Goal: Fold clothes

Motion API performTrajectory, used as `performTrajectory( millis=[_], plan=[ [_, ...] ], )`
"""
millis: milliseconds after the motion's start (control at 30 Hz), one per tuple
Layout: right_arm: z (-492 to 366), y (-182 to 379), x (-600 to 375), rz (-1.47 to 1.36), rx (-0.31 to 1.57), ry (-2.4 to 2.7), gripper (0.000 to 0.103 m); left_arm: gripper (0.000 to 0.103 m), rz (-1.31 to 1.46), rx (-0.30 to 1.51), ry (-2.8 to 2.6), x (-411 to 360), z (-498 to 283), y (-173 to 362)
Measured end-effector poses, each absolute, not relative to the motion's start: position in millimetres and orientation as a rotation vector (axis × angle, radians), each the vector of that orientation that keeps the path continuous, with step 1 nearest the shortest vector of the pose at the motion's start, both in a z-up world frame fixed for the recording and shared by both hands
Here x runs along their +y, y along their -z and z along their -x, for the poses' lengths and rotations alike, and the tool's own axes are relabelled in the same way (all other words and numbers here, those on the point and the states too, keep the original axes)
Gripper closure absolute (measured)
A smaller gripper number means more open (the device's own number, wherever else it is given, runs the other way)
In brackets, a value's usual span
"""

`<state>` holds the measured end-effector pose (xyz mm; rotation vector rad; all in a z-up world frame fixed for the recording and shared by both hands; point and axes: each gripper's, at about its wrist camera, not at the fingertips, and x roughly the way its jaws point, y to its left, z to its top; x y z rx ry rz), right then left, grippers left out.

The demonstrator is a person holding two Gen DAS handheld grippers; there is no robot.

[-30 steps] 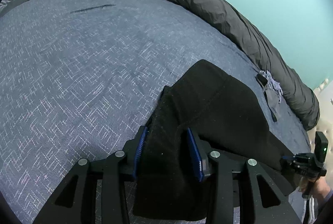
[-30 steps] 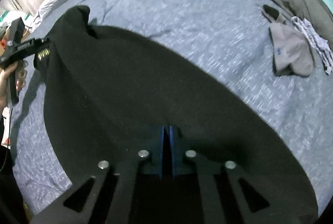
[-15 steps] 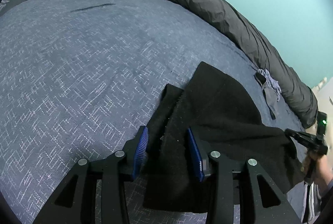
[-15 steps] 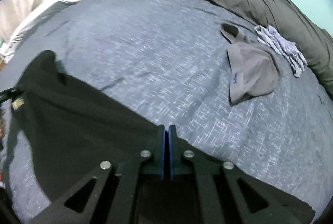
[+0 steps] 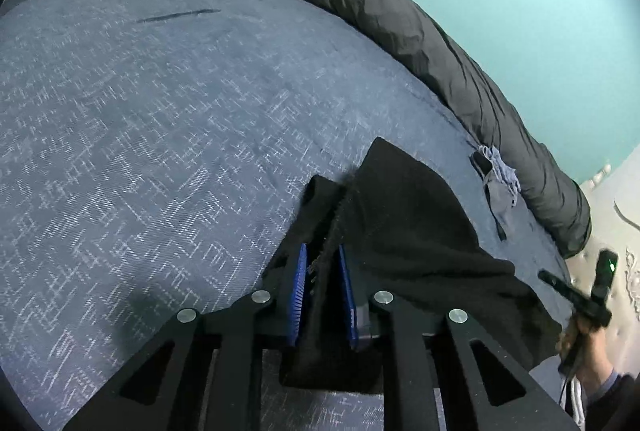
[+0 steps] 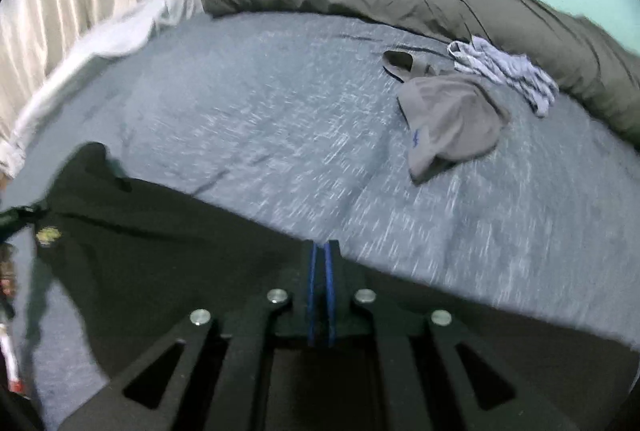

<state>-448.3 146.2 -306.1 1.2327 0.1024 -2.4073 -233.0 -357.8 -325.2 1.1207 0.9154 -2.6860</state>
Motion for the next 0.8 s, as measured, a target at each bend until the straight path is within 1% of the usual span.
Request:
performTrajectory(
  millis=[67,167,367,567,633,667,700,800],
  plan=[
    [426,307,157,-1.236,0.017,2.403,0.083,0.084,-1.125,0.912,2.693,-357,229,324],
    [390,315,172,-1.24,-0.106,2.416,0.077,0.084,-1.13,0.899,2.7,-356,223,324],
    [328,335,173,-1.236,-0.307,2.357,0.077,0.084,-1.152,0.866,2.713,-356,215,325],
    [291,345,128,-1.22,-0.294,2.28,0.077,0.084,-1.156,0.832,2.718,-356,204,323],
    [285,347,106,-1.22,-0.243,2.258,0.073,0.084,-1.148,0.822,2.715,-357,200,320],
    [284,349,96,-1.224,-0.214,2.248,0.067,0.084,-1.145,0.821,2.715,-357,197,319],
    [283,351,85,-1.228,-0.189,2.239,0.064,0.084,-1.144,0.817,2.714,-357,195,318],
    [284,356,62,-1.221,-0.159,2.233,0.063,0.084,-1.152,0.813,2.715,-357,191,319]
  ],
)
